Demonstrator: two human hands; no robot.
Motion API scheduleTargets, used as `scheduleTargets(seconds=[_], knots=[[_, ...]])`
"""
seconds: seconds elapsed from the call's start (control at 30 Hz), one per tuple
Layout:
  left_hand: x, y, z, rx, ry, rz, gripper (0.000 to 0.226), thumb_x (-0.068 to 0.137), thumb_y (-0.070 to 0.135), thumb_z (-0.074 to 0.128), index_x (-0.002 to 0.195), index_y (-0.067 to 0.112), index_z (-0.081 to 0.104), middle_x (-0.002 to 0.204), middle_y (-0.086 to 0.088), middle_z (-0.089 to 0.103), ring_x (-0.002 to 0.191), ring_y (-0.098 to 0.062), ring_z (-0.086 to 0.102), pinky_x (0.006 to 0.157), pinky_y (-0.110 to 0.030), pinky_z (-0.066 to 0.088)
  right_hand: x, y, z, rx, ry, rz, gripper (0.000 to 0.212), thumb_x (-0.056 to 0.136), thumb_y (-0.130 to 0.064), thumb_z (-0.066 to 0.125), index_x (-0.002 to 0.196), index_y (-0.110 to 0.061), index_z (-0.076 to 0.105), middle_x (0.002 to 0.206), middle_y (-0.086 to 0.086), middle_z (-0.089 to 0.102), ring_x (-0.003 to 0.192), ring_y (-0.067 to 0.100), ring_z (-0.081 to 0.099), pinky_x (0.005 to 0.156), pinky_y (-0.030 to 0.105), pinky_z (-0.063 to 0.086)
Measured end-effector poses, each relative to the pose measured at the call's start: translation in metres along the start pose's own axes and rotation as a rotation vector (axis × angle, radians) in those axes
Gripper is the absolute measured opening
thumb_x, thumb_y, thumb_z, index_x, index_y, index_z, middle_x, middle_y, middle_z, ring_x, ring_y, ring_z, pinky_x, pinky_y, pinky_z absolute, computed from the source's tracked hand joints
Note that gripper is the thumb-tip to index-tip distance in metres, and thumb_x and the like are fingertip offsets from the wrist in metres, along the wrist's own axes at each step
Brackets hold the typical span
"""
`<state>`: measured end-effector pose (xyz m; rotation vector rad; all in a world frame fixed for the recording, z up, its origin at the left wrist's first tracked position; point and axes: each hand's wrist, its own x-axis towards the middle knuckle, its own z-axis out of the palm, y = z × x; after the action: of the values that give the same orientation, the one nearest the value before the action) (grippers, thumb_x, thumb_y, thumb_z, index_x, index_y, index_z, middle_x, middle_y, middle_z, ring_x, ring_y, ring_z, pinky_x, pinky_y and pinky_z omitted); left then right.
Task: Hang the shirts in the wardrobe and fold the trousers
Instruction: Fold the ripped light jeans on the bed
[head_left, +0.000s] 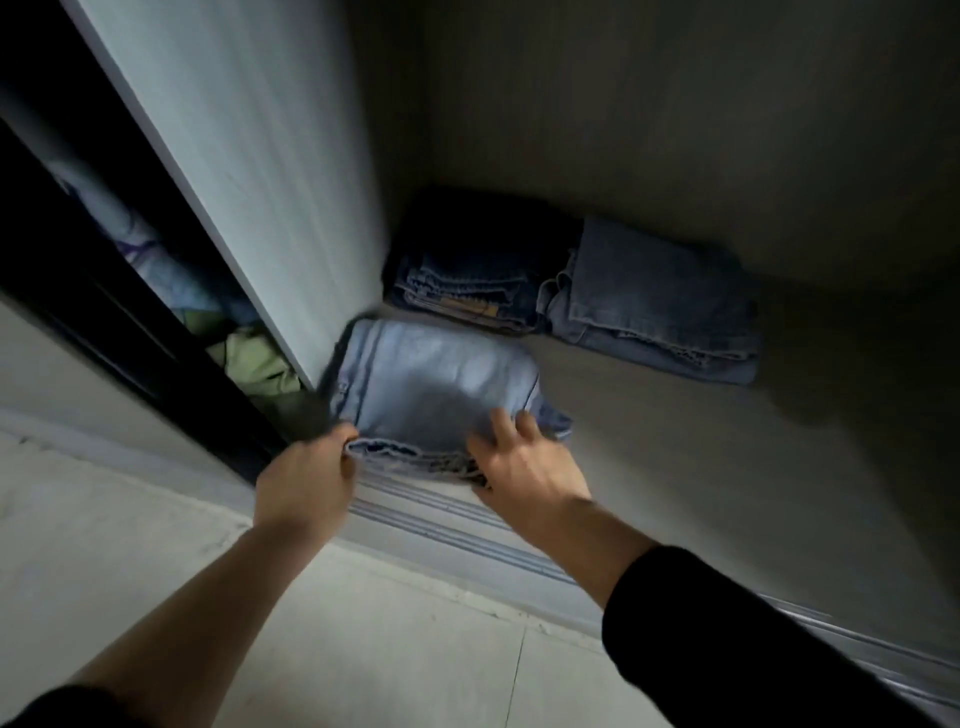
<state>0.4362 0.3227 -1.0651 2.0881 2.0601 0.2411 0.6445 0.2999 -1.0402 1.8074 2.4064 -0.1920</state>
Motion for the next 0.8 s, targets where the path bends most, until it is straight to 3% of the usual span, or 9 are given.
scheduleTargets(seconds=[0.03, 0.13, 0.27, 0.4, 0.6, 0.8], knots=[[-0.005, -0.005, 0.008, 0.013, -0.038, -0.014, 0.031, 0.09, 0.018, 0.05, 0.119, 0.025, 0.06, 0.101, -0.016, 0.069, 0.096, -0.038, 0.062, 0.076, -0.04, 0.048, 0.0, -0.005, 0.012, -0.008, -0.026, 0.033, 0.043, 0.07, -0.03, 0.08, 0.107, -0.016, 0.065, 0.103, 0.013, 0.062, 0.081, 0.033, 0.066, 0.054, 0.035, 0.051], [-0.001, -0.009, 0.013, 0.008, -0.063, -0.016, 0.04, 0.091, 0.016, 0.048, 0.13, 0.026, 0.053, 0.107, -0.016, 0.068, 0.1, -0.038, 0.061, 0.08, -0.04, 0.047, 0.008, -0.008, 0.035, 0.114, -0.088, 0.052, 0.041, 0.095, -0.02, 0.054, 0.132, -0.016, 0.038, 0.121, 0.014, 0.055, 0.097, 0.036, 0.065, 0.072, 0.039, 0.05], [0.013, -0.007, 0.008, -0.006, -0.278, -0.075, 0.071, 0.091, 0.021, 0.052, 0.151, 0.031, 0.016, 0.134, -0.015, 0.054, 0.117, -0.034, 0.054, 0.09, -0.035, 0.044, 0.02, -0.002, 0.039, 0.328, -0.03, 0.136, 0.046, 0.095, -0.012, 0.052, 0.137, -0.014, 0.032, 0.131, 0.014, 0.043, 0.113, 0.036, 0.055, 0.085, 0.039, 0.046], [0.005, 0.003, -0.006, -0.031, -0.452, -0.134, 0.086, 0.09, 0.026, 0.055, 0.152, 0.029, -0.004, 0.136, -0.018, 0.05, 0.12, -0.033, 0.052, 0.092, -0.034, 0.043, 0.005, 0.003, 0.026, 0.512, -0.15, 0.15, 0.067, 0.09, -0.012, 0.056, 0.148, -0.021, 0.024, 0.141, 0.01, 0.034, 0.125, 0.033, 0.045, 0.099, 0.037, 0.041], [-0.04, 0.055, -0.09, -0.096, -0.498, -0.102, 0.069, 0.092, 0.024, 0.051, 0.152, 0.021, 0.017, 0.153, -0.008, 0.033, 0.137, -0.025, 0.036, 0.105, -0.031, 0.035, -0.061, 0.006, -0.066, 0.656, -0.162, 0.262, 0.061, 0.092, -0.033, 0.058, 0.146, -0.021, 0.032, 0.137, 0.008, 0.043, 0.127, 0.027, 0.044, 0.102, 0.033, 0.037], [-0.106, 0.156, -0.25, -0.207, -0.458, 0.06, 0.055, 0.091, 0.021, 0.053, 0.143, 0.018, 0.038, 0.14, -0.008, 0.051, 0.126, -0.026, 0.048, 0.099, -0.034, 0.041, -0.173, 0.007, -0.233, 0.693, -0.11, 0.415, 0.06, 0.09, -0.036, 0.06, 0.142, -0.015, 0.038, 0.137, 0.009, 0.043, 0.128, 0.027, 0.042, 0.103, 0.032, 0.037]])
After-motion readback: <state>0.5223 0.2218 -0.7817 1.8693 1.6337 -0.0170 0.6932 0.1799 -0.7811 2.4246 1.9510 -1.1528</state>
